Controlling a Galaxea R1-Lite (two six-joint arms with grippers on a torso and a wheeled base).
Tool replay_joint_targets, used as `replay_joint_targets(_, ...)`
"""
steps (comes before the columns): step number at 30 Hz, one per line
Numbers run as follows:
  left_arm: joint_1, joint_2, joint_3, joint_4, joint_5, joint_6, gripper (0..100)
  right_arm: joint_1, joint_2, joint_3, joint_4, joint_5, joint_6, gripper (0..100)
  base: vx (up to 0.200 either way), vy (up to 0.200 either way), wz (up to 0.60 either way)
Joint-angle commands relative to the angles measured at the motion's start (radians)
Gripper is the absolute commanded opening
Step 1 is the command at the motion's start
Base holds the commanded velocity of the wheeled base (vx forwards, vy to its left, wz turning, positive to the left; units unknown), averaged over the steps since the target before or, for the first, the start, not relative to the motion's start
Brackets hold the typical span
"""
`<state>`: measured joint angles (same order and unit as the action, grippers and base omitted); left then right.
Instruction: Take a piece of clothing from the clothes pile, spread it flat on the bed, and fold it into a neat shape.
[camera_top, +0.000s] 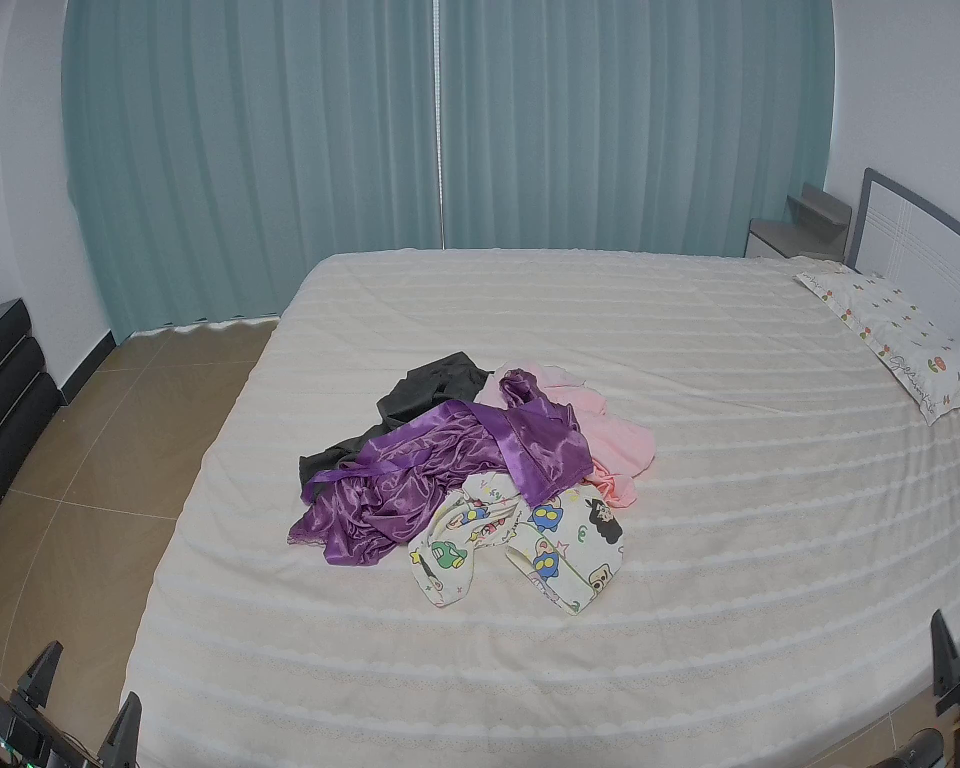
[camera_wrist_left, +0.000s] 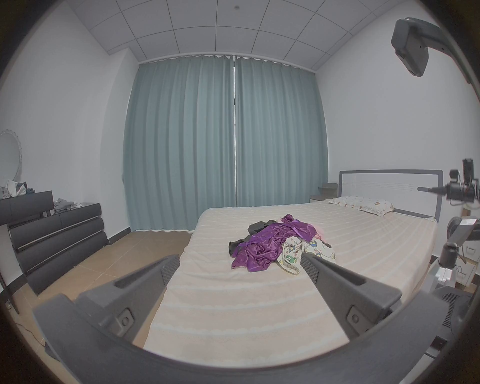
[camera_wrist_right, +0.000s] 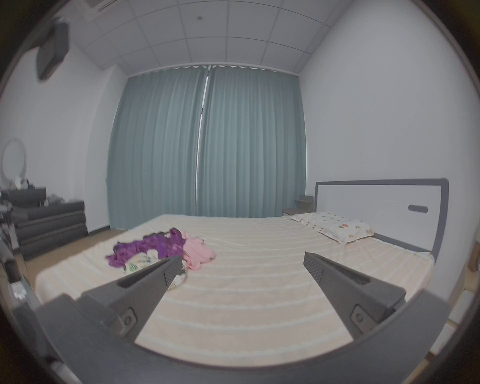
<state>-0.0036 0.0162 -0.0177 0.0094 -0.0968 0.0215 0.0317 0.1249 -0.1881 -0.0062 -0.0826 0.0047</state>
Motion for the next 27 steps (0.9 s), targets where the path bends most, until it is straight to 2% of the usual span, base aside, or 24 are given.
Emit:
replay_joint_targets(1, 0.001, -0.016, 0.018, 0.000, 0.000, 0.000, 100, 0.128, 0.685, -0.455, 0.104, 0.122, 0.258, 100, 0.000, 0.000, 0.00)
replay_joint_targets(4, -0.001, -0.016, 0.018, 0.000, 0.000, 0.000, 100, 0.162, 0.846, -0.410, 0.020, 0.153, 0.284, 100, 0.000, 0.000, 0.00)
replay_joint_targets(11, 0.001, -0.016, 0.018, 0.000, 0.000, 0.000, 100, 0.231, 1.256, -0.320, -0.293, 0.199, 0.391, 100, 0.000, 0.000, 0.00)
replay_joint_targets(12, 0.001, -0.016, 0.018, 0.000, 0.000, 0.000, 100, 0.231, 1.256, -0.320, -0.293, 0.199, 0.391, 100, 0.000, 0.000, 0.00)
replay_joint_targets(13, 0.001, -0.016, 0.018, 0.000, 0.000, 0.000, 100, 0.234, 1.366, -0.320, -0.379, 0.201, 0.425, 100, 0.000, 0.000, 0.00)
replay_joint_targets(22, 0.001, -0.016, 0.018, 0.000, 0.000, 0.000, 100, 0.258, 1.878, -0.381, -0.732, 0.193, 0.500, 100, 0.000, 0.000, 0.00)
replay_joint_targets(25, -0.001, -0.016, 0.018, 0.000, -0.001, 0.000, 100, 0.274, 2.000, -0.442, -0.811, 0.185, 0.551, 100, 0.000, 0.000, 0.00)
replay_joint_targets(27, 0.001, -0.016, 0.018, 0.000, 0.000, 0.000, 100, 0.275, 2.029, -0.472, -0.815, 0.185, 0.569, 100, 0.000, 0.000, 0.00)
